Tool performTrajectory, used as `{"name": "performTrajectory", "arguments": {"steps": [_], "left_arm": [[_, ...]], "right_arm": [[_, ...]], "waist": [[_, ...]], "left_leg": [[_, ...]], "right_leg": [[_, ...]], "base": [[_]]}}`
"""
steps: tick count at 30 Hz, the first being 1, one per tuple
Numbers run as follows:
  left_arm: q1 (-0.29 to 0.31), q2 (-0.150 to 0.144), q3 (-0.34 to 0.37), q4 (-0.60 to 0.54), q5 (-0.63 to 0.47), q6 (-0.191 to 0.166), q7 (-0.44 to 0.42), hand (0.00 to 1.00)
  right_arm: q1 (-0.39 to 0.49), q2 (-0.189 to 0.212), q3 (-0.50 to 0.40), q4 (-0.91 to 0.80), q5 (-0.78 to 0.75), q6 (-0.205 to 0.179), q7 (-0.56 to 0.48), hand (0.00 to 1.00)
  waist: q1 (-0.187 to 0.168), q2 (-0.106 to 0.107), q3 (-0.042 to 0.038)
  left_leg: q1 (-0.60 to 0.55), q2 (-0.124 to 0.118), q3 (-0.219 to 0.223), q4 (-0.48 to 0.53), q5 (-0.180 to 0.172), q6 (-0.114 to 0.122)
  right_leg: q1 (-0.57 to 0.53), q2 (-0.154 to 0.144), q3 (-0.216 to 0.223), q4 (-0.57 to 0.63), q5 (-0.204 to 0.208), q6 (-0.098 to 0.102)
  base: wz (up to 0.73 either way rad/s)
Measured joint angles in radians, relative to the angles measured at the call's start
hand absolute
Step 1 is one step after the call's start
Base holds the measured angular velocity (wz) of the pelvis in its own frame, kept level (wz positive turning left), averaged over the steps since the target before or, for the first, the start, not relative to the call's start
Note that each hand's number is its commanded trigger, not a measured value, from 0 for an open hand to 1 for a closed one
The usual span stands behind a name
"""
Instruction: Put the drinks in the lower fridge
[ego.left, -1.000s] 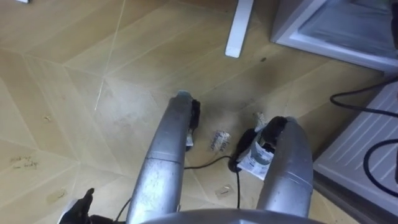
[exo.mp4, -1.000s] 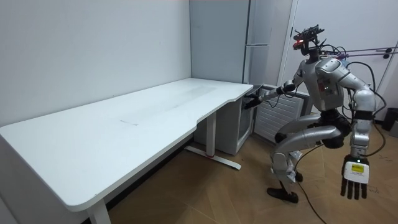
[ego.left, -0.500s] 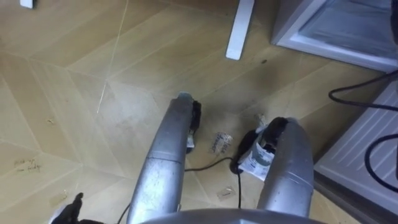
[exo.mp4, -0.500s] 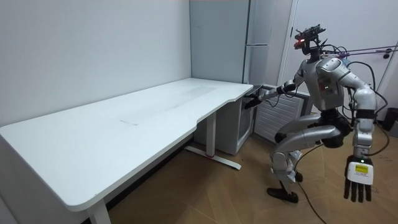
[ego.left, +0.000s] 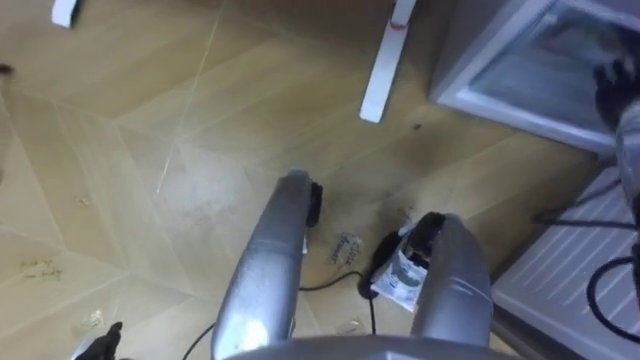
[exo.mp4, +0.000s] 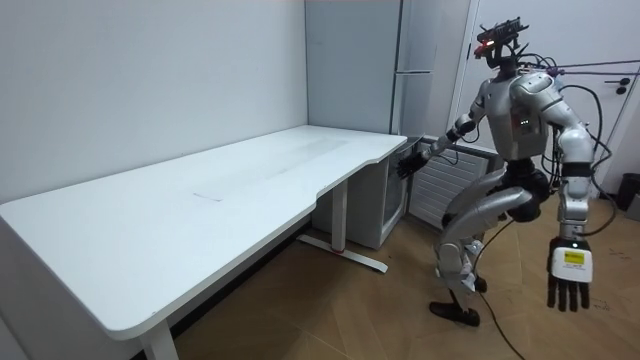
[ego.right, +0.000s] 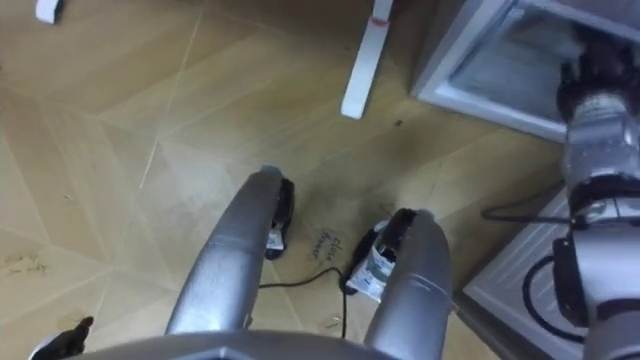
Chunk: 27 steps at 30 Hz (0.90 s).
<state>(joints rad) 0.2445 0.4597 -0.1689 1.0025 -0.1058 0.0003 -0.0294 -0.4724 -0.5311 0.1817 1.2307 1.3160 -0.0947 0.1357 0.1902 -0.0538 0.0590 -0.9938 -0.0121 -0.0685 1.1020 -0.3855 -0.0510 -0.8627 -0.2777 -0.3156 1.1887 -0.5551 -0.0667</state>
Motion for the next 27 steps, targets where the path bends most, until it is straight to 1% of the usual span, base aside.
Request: {"name": "performTrajectory", "arguments": {"steps": [1,3,4,5,6,7,8,10,11,12,13,14,15,16,17,18,19,20,21,22,23,24,26,27], "left_arm": [[-0.011,0.0,-0.001,0.004,0.0,-0.002,-0.001,0.0],[-0.034,-0.005,0.001,0.001,-0.001,-0.013,0.0,0.0],[-0.039,-0.008,0.001,0.0,-0.001,-0.014,0.0,0.0],[-0.048,-0.021,-0.001,0.004,0.0,-0.014,-0.003,0.0],[-0.052,-0.038,-0.001,0.014,-0.002,-0.013,-0.003,0.0],[-0.053,-0.047,0.0,0.019,-0.002,-0.013,-0.004,0.0],[-0.056,-0.067,0.001,0.023,-0.001,-0.009,-0.005,0.0],[-0.077,-0.11,0.009,0.062,-0.001,-0.011,0.0,0.0],[-0.081,-0.119,0.009,0.077,-0.001,-0.012,0.002,0.0],[-0.083,-0.136,0.009,0.097,-0.001,-0.015,0.005,0.0],[-0.082,-0.144,0.008,0.105,-0.001,-0.016,0.005,0.0],[-0.077,-0.156,0.011,0.115,-0.002,-0.015,0.005,0.0],[-0.073,-0.165,0.017,0.115,0.0,-0.015,0.005,0.0],[-0.072,-0.172,0.03,0.116,0.0,-0.015,0.005,0.0],[-0.064,-0.183,0.05,0.116,0.0,-0.016,0.013,0.0],[-0.054,-0.191,0.051,0.116,0.0,-0.019,0.021,0.0],[-0.049,-0.195,0.051,0.116,-0.001,-0.02,0.021,0.0],[-0.034,-0.201,0.051,0.116,-0.002,-0.021,0.022,0.0],[-0.019,-0.207,0.052,0.116,0.0,-0.022,0.03,0.0],[-0.012,-0.21,0.052,0.117,0.0,-0.022,0.036,0.0],[-0.005,-0.218,0.057,0.117,0.0,-0.021,0.047,0.0],[0.0,-0.231,0.08,0.116,0.0,-0.02,0.049,0.0],[0.001,-0.243,0.093,0.113,0.0,-0.014,0.057,0.0],[0.001,-0.249,0.099,0.114,0.001,-0.013,0.06,0.0]], "right_arm": [[0.012,-0.001,0.015,0.017,-0.035,0.004,0.028,0.0],[0.079,0.002,0.072,0.057,-0.159,0.018,0.108,0.0],[0.098,0.004,0.081,0.059,-0.189,0.027,0.119,0.0],[0.137,0.015,0.097,0.073,-0.231,0.035,0.15,0.0],[0.173,0.035,0.108,0.093,-0.256,0.048,0.176,0.0],[0.192,0.047,0.111,0.101,-0.268,0.056,0.187,0.0],[0.227,0.071,0.11,0.116,-0.301,0.071,0.207,0.0],[0.302,0.119,0.119,0.15,-0.307,0.087,0.246,0.0],[0.316,0.136,0.119,0.165,-0.304,0.091,0.254,0.0],[0.347,0.166,0.118,0.174,-0.299,0.098,0.262,0.0],[0.367,0.18,0.118,0.173,-0.298,0.098,0.267,0.0],[0.397,0.203,0.115,0.172,-0.299,0.102,0.279,0.0],[0.432,0.225,0.095,0.173,-0.299,0.107,0.293,0.0],[0.447,0.237,0.084,0.172,-0.299,0.108,0.296,0.0],[0.47,0.255,0.077,0.167,-0.297,0.11,0.303,0.0],[0.495,0.265,0.073,0.163,-0.297,0.115,0.308,0.0],[0.509,0.267,0.068,0.163,-0.298,0.117,0.313,0.0],[0.531,0.27,0.061,0.158,-0.3,0.118,0.319,0.0],[0.551,0.273,0.044,0.141,-0.297,0.118,0.324,0.0],[0.562,0.276,0.036,0.133,-0.292,0.117,0.324,0.0],[0.582,0.281,0.03,0.122,-0.272,0.118,0.325,0.0],[0.595,0.286,0.029,0.118,-0.262,0.118,0.326,0.0],[0.604,0.295,0.025,0.122,-0.274,0.12,0.323,0.0],[0.607,0.305,0.003,0.127,-0.306,0.121,0.32,0.0]], "waist": [[0.0,0.0,-0.0001],[0.007,0.004,-0.0038],[0.007,0.003,-0.0049],[0.007,0.006,-0.0061],[0.007,0.009,-0.0078],[0.006,0.014,-0.0104],[0.004,0.019,-0.014],[0.007,0.031,-0.024],[0.006,0.032,-0.0253],[0.002,0.034,-0.029],[-0.002,0.037,-0.0331],[-0.007,0.04,-0.0382],[-0.021,0.039,-0.0398],[-0.026,0.038,-0.04],[-0.029,0.036,-0.0415],[-0.035,0.035,-0.0437],[-0.045,0.034,-0.045],[-0.052,0.031,-0.0478],[-0.054,0.025,-0.0464],[-0.059,0.024,-0.0481],[-0.064,0.023,-0.0517],[-0.076,0.018,-0.053],[-0.086,0.012,-0.0531],[-0.098,0.014,-0.0519]], "left_leg": [[0.016,-0.001,-0.003,-0.013,0.001,0.0],[0.076,0.0,-0.02,-0.059,0.002,-0.001],[0.091,0.001,-0.02,-0.069,0.002,-0.001],[0.12,0.001,-0.02,-0.091,0.002,0.0],[0.157,0.002,-0.018,-0.113,0.002,0.0],[0.175,0.003,-0.018,-0.123,0.001,0.001],[0.215,0.004,-0.017,-0.155,0.002,0.002],[0.291,0.006,-0.016,-0.208,0.002,0.003],[0.315,0.006,-0.016,-0.224,0.002,0.004],[0.36,0.006,-0.015,-0.254,0.003,0.004],[0.38,0.007,-0.016,-0.269,0.004,0.004],[0.417,0.015,-0.014,-0.298,0.005,0.004],[0.456,0.02,-0.014,-0.331,0.01,0.001],[0.478,0.02,-0.014,-0.353,0.016,0.001],[0.522,0.021,-0.013,-0.397,0.028,0.0],[0.57,0.023,-0.01,-0.438,0.038,-0.001],[0.596,0.025,-0.005,-0.461,0.042,0.0],[0.648,0.031,0.009,-0.505,0.052,0.001],[0.695,0.033,0.021,-0.553,0.062,0.002],[0.717,0.035,0.028,-0.574,0.066,0.002],[0.755,0.037,0.037,-0.612,0.077,0.001],[0.789,0.037,0.04,-0.647,0.085,0.001],[0.831,0.036,0.048,-0.688,0.091,0.002],[0.855,0.038,0.052,-0.708,0.093,0.002]], "right_leg": [[0.019,0.003,-0.006,-0.016,0.002,0.003],[0.096,0.017,-0.034,-0.079,0.008,0.009],[0.113,0.018,-0.037,-0.093,0.01,0.012],[0.148,0.021,-0.046,-0.12,0.012,0.016],[0.187,0.03,-0.046,-0.15,0.016,0.025],[0.206,0.037,-0.045,-0.167,0.018,0.031],[0.248,0.042,-0.051,-0.204,0.023,0.039],[0.328,0.054,-0.058,-0.27,0.034,0.051],[0.35,0.056,-0.059,-0.287,0.036,0.054],[0.394,0.062,-0.062,-0.321,0.041,0.061],[0.417,0.067,-0.068,-0.34,0.044,0.063],[0.456,0.078,-0.071,-0.379,0.054,0.066],[0.495,0.089,-0.072,-0.42,0.065,0.067],[0.518,0.091,-0.076,-0.445,0.072,0.068],[0.56,0.101,-0.079,-0.493,0.087,0.072],[0.603,0.111,-0.08,-0.543,0.102,0.076],[0.625,0.116,-0.079,-0.57,0.11,0.078],[0.672,0.126,-0.074,-0.621,0.128,0.083],[0.711,0.136,-0.068,-0.669,0.146,0.086],[0.73,0.142,-0.064,-0.694,0.154,0.089],[0.765,0.15,-0.06,-0.741,0.172,0.092],[0.801,0.159,-0.059,-0.784,0.188,0.096],[0.837,0.164,-0.056,-0.816,0.201,0.099],[0.859,0.17,-0.052,-0.844,0.213,0.101]], "base": [[0.16],[0.13],[0.11],[0.08],[0.05],[0.0],[0.0],[0.02],[0.0],[0.0],[0.0],[-0.05],[-0.05],[0.0],[0.0],[-0.03],[-0.16],[-0.26],[-0.27],[-0.26],[-0.16],[-0.14],[-0.1],[-0.12]]}}
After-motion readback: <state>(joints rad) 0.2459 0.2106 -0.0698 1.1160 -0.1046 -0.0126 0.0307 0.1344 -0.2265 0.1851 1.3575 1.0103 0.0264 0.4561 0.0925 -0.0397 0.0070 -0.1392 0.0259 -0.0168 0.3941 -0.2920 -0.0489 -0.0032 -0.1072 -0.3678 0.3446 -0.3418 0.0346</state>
